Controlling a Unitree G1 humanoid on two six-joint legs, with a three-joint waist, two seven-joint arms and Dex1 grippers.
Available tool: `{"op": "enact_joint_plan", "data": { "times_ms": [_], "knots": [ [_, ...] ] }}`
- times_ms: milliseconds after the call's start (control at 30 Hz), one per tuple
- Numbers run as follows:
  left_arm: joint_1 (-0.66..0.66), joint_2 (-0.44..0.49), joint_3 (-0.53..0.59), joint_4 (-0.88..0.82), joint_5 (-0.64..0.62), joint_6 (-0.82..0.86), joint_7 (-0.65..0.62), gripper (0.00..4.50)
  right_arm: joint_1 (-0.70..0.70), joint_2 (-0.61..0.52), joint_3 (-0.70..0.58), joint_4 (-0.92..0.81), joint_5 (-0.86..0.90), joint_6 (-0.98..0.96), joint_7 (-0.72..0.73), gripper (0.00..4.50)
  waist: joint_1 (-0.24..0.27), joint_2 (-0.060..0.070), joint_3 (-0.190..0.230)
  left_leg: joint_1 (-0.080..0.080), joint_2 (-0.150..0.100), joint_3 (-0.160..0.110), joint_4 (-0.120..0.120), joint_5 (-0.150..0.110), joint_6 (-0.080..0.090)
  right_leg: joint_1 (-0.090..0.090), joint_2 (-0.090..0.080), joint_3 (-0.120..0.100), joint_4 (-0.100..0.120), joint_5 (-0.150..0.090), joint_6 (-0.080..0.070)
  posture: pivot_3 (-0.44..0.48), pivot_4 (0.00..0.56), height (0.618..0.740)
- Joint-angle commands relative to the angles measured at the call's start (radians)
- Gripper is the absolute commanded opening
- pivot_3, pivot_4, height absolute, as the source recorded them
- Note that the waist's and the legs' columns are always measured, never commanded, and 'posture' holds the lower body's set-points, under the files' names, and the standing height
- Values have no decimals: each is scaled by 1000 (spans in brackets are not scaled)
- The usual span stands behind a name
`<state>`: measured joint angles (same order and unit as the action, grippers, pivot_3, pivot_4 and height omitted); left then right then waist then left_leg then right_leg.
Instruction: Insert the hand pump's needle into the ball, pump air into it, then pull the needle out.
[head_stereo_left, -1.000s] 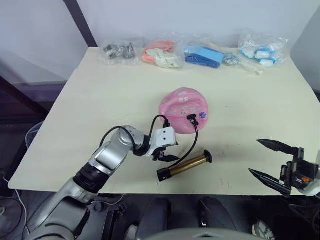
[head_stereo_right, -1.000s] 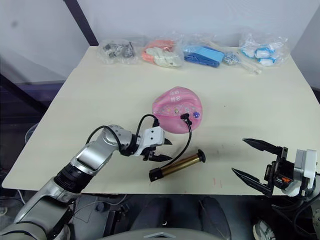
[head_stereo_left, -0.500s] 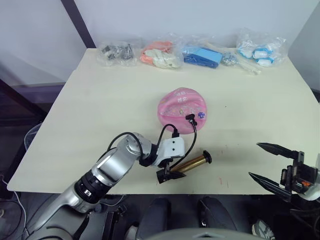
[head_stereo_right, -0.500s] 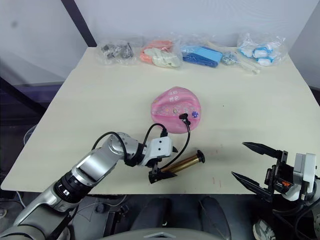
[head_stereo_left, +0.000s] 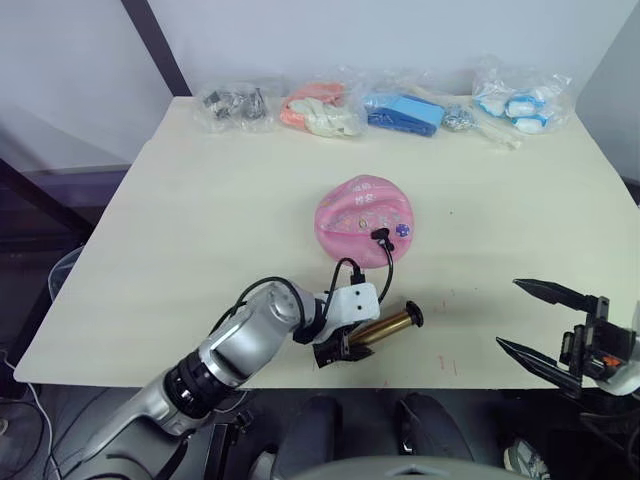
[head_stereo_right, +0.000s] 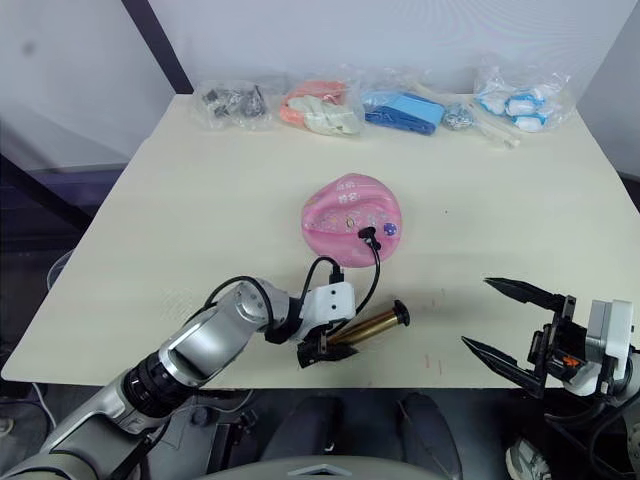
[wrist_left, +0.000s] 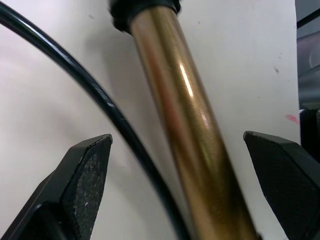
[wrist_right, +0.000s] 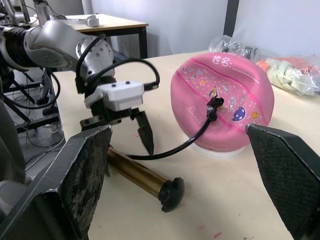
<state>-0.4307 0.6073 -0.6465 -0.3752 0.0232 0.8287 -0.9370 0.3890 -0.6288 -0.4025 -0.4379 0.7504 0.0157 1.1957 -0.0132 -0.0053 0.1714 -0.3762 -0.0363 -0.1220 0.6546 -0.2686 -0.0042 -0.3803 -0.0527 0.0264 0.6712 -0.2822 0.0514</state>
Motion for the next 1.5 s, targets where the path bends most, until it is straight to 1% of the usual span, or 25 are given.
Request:
{"op": "enact_joint_plan", "data": {
  "times_ms": [33,67,100,133,167,200,233,267,300,333,367,500,533,600,700,767,833,933,1000,1067,1200,1300,1500],
  "knots": [
    [-3,-22,-3,23,3,15,19,4468,8,-10,-16,-49,14,-2,3,4500,0,0,0,0,0,0,0,0,0,0,0,0,0,0,0,0,150,740],
    [-3,-23,-3,32,4,10,20,4468,10,-10,-17,-51,13,-1,3,4500,-1,0,0,0,0,0,0,0,0,0,0,0,0,0,0,0,150,740],
    [-3,-22,-1,37,3,5,19,3979,11,-10,-17,-53,13,-1,4,4500,-1,0,0,0,0,0,0,0,0,0,0,0,0,0,0,0,150,740],
    [-3,-23,3,41,-1,5,17,3678,13,-11,-20,-53,14,0,6,4500,0,0,0,0,0,0,0,0,0,0,0,0,0,0,0,0,150,740],
    [-3,-23,6,46,-3,2,17,3147,14,-11,-22,-52,14,0,7,4500,0,0,0,0,0,0,0,0,0,0,0,0,0,0,0,0,150,740],
    [-5,-21,8,52,-2,-5,17,3006,15,-11,-24,-50,15,0,8,4500,0,0,0,0,0,0,0,0,0,0,0,0,0,0,0,0,150,740],
    [-7,-19,9,56,-1,-10,18,2380,15,-12,-24,-49,15,-1,8,4500,0,0,0,0,0,0,0,0,0,0,0,0,0,0,0,0,150,740],
    [-11,-17,13,65,-2,-23,14,2250,15,-12,-25,-45,14,-3,12,4500,0,0,0,0,0,0,0,0,0,0,0,0,0,0,0,0,150,740],
    [-14,-15,16,70,-4,-31,11,1833,16,-12,-25,-42,13,-4,15,4500,0,0,0,0,0,0,0,0,0,0,0,0,0,0,0,0,150,740],
    [-17,-16,22,78,-4,-45,10,1508,16,-11,-25,-39,12,-7,18,4500,0,0,0,0,0,0,0,0,0,0,0,0,0,0,0,0,150,740],
    [-22,-14,29,87,-6,-58,6,1399,16,-11,-25,-36,11,-9,21,4500,0,0,0,0,0,0,0,0,0,0,0,0,0,0,0,0,150,740],
    [-35,-3,80,130,-46,-183,-49,1358,12,-5,-21,-30,7,-15,26,4500,0,0,0,0,0,0,0,0,0,0,0,0,0,0,0,0,150,740],
    [-38,-4,100,141,-58,-179,-50,1357,11,-3,-18,-31,5,-16,25,4500,0,0,0,0,0,0,0,0,0,0,0,0,0,0,0,0,150,740],
    [-37,-7,132,172,-76,-284,-73,1357,7,1,-12,-36,6,-13,18,4500,0,0,0,0,0,0,0,0,0,0,0,0,0,0,0,0,150,740],
    [-27,-22,187,195,-129,-338,-103,1356,0,13,-4,-57,14,12,-26,4500,1,0,0,0,0,0,0,0,0,-1,-1,0,0,0,0,0,150,740],
    [-26,-31,225,211,-167,-385,-125,1356,-11,27,7,-82,8,46,-104,4500,1,0,0,-1,0,0,0,0,0,-1,-1,0,0,0,0,0,150,740],
    [-25,-53,269,219,-208,-379,-121,1356,-22,48,19,-116,36,99,-194,4500,-1,0,0,-1,0,0,0,0,0,-1,-1,0,0,0,0,0,150,740],
    [-12,-77,305,218,-249,-393,-130,1356,-35,77,38,-167,63,162,-305,4500,0,0,0,-1,0,0,0,0,0,-2,-1,0,1,0,0,0,150,740],
    [2,-92,326,220,-269,-401,-126,1356,-43,94,58,-200,72,208,-386,4500,0,0,0,-1,0,0,0,0,0,-3,-1,1,1,0,0,0,150,740],
    [20,-86,325,230,-259,-427,-133,1356,-53,112,83,-226,64,229,-441,4500,-1,0,0,-1,0,0,0,0,0,-3,-1,1,1,0,0,0,150,740],
    [34,-86,322,243,-244,-457,-125,1356,-47,121,110,-241,33,232,-468,4500,0,0,0,-2,0,1,0,0,0,-4,-1,1,1,0,0,0,150,740],
    [41,-96,335,261,-254,-480,-119,1356,-54,133,135,-256,45,269,-527,4500,0,0,0,-2,0,1,0,0,0,-4,0,1,1,0,0,0,150,740],
    [69,-114,369,263,-291,-523,-128,1356,-30,148,194,-273,6,262,-537,4500,-1,0,0,-2,0,1,0,0,0,-4,0,1,1,0,0,0,150,740]
  ]
}}
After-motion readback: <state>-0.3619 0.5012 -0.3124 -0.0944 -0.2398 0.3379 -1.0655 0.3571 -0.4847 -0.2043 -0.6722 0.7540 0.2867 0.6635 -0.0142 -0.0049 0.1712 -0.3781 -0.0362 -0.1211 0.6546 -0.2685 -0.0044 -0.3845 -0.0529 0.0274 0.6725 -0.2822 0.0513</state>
